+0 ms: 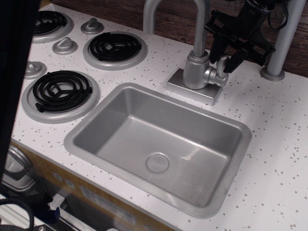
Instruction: Lever vertical to front
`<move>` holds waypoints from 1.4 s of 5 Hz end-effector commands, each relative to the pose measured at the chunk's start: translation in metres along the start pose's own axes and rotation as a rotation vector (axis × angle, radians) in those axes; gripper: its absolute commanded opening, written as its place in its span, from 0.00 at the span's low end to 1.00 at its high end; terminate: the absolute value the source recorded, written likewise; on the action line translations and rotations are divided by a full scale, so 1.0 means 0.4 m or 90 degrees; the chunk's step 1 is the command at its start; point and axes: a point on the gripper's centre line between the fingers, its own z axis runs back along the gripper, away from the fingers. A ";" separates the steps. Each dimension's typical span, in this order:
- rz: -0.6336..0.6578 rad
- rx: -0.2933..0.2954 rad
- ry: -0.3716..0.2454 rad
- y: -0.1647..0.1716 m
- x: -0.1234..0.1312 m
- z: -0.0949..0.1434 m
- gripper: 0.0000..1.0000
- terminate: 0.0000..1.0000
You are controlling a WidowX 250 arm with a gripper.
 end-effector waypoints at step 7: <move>0.088 -0.049 -0.011 0.006 -0.079 0.006 1.00 0.00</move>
